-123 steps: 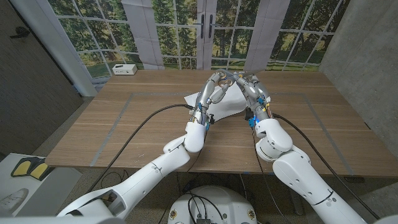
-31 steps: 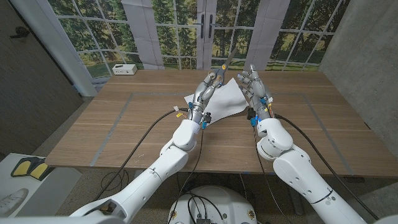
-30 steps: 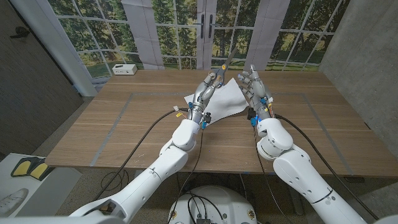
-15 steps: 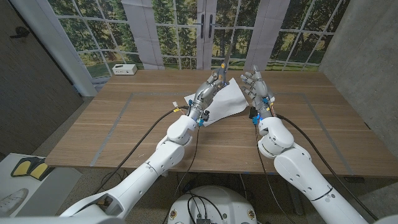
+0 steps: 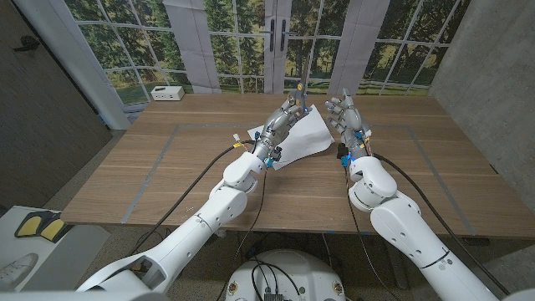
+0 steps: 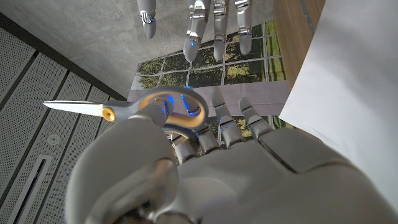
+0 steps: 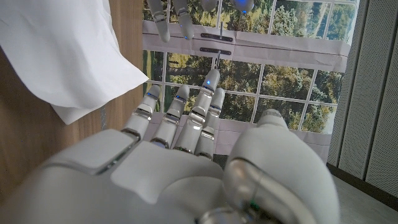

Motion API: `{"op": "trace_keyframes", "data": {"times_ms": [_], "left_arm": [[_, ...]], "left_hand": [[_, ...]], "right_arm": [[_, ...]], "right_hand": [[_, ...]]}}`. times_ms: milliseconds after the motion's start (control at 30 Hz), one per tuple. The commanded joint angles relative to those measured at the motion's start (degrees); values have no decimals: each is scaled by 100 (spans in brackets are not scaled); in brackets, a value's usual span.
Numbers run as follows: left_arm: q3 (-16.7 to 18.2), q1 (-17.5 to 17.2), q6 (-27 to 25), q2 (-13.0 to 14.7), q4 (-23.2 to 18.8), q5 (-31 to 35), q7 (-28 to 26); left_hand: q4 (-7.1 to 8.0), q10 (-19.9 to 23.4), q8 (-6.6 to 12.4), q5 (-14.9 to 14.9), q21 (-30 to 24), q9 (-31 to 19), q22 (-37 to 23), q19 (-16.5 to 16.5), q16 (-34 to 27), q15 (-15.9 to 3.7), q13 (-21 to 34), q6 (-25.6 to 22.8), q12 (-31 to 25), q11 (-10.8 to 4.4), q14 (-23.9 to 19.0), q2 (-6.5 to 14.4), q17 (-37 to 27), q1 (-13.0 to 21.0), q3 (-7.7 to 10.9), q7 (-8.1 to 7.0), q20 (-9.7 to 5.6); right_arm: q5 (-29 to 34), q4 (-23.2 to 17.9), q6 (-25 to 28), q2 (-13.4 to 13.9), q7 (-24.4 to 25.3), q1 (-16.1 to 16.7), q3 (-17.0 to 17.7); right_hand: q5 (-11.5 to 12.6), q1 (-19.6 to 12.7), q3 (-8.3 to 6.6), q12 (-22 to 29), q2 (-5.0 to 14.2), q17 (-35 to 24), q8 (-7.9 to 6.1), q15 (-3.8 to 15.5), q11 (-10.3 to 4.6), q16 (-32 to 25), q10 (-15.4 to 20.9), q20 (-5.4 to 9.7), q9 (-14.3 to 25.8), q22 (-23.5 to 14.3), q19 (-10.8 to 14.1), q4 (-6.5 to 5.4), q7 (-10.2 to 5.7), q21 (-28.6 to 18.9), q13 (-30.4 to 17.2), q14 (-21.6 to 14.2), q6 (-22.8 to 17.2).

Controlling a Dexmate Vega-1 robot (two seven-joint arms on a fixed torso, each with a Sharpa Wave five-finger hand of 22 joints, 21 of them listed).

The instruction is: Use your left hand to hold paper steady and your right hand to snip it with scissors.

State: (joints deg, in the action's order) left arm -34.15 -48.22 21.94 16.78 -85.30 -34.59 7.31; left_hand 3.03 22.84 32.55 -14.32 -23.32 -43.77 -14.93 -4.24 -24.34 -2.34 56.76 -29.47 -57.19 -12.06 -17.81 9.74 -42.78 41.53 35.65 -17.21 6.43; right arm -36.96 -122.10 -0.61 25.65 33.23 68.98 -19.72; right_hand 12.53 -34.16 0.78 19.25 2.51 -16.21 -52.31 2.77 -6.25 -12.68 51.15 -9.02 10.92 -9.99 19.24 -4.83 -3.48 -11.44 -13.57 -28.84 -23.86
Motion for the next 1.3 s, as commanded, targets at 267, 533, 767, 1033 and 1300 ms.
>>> {"op": "trace_keyframes", "data": {"times_ms": [267, 533, 767, 1033, 1300], "left_arm": [[-64, 148, 52, -58, 166, -118, 376], [-87, 229, 134, -100, 320, -128, 555], [-89, 231, 179, -112, 364, -83, 558], [-81, 211, 201, -117, 370, -55, 522], [-70, 183, 233, -131, 362, -37, 475]], "left_hand": [[205, -718, -162, 38, -33, 159, 49, 146, 367, -732, -229, -692, 437, 4, 278, -21, 110, 0, 328, 618, 29], [-7, -1579, -198, 83, -33, 334, 115, 311, 793, -611, -741, -853, 1312, 9, 649, -142, 441, 14, 333, 679, 81], [-301, -1753, -195, 146, -41, 496, 150, 374, 1026, -563, -1054, -1105, 1741, 4, 872, -319, 723, 95, 269, 804, 124], [-676, -1725, -204, 208, -52, 705, 182, 403, 1071, -559, -1350, -1454, 2058, 1, 956, -522, 892, 261, 21, 859, 132], [-817, -1658, -199, 223, -62, 816, 201, 398, 1075, -573, -1514, -1651, 2219, 0, 950, -709, 995, 282, -183, 842, 120]], "right_arm": [[-84, -42, 96, 106, 0, -3, 58], [-85, -61, 117, 128, 14, -8, 64], [-98, -65, 147, 143, 19, -20, 63], [-117, -60, 167, 153, 12, -30, 55], [-121, -58, 152, 148, 5, -27, 40]], "right_hand": [[70, -12, -27, 61, 32, 31, 72, 368, -4, 43, -2, -6, -5, -14, 43, -17, 19, 4, 3, -23, -77], [82, -25, -28, 69, 44, 53, 100, 371, -11, 50, -7, -4, -6, -14, 46, -7, 0, 6, 9, -22, -147], [92, -30, -29, 76, 58, 70, 128, 378, -15, 54, -9, -2, -6, -14, 46, -3, 5, 8, 14, -25, -197], [99, -28, -22, 83, 62, 88, 161, 373, -23, 60, -15, -2, -6, -14, 47, -1, 0, 9, 17, -23, -241], [107, -32, -20, 90, 71, 107, 203, 372, -23, 62, -25, 5, -6, -14, 44, 4, 2, 12, 21, -26, -271]]}}
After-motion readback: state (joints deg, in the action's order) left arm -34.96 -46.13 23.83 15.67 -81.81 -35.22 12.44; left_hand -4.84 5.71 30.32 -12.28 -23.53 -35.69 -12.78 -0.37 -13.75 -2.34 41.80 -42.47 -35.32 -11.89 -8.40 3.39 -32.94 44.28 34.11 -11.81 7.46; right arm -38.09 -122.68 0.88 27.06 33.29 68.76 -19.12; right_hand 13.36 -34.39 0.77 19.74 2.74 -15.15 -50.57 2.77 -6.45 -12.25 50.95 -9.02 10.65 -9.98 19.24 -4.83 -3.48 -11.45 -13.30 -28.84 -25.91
